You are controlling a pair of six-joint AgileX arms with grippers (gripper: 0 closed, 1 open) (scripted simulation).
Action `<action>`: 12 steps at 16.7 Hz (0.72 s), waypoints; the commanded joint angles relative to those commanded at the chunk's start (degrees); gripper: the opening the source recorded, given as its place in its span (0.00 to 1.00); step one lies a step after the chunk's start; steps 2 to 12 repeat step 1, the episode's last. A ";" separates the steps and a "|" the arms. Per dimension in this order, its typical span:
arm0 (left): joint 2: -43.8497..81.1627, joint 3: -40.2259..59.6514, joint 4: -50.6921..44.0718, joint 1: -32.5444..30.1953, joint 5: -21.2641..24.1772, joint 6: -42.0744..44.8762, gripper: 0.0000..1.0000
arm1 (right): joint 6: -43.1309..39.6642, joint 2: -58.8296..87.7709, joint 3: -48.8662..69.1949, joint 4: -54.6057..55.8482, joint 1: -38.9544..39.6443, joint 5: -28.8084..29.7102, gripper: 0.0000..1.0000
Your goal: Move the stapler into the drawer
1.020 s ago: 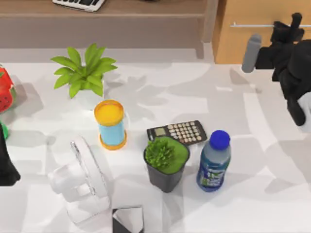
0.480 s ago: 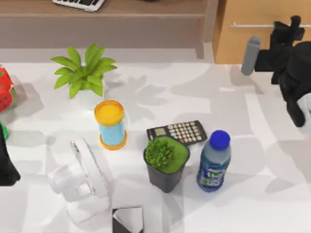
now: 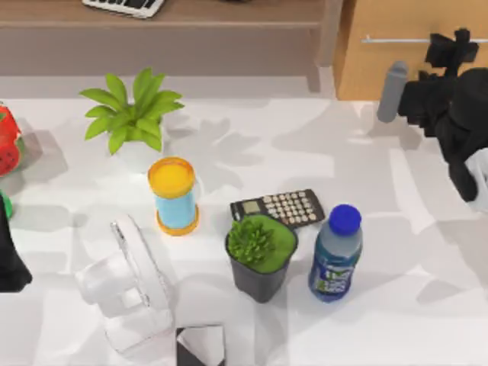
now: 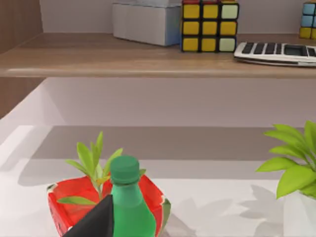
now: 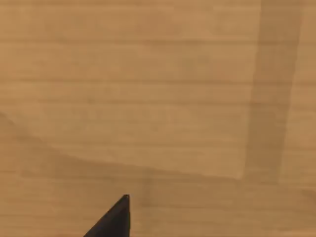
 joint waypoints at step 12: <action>0.00 0.00 0.00 0.00 0.00 0.00 1.00 | 0.00 0.00 0.00 0.00 0.00 0.00 1.00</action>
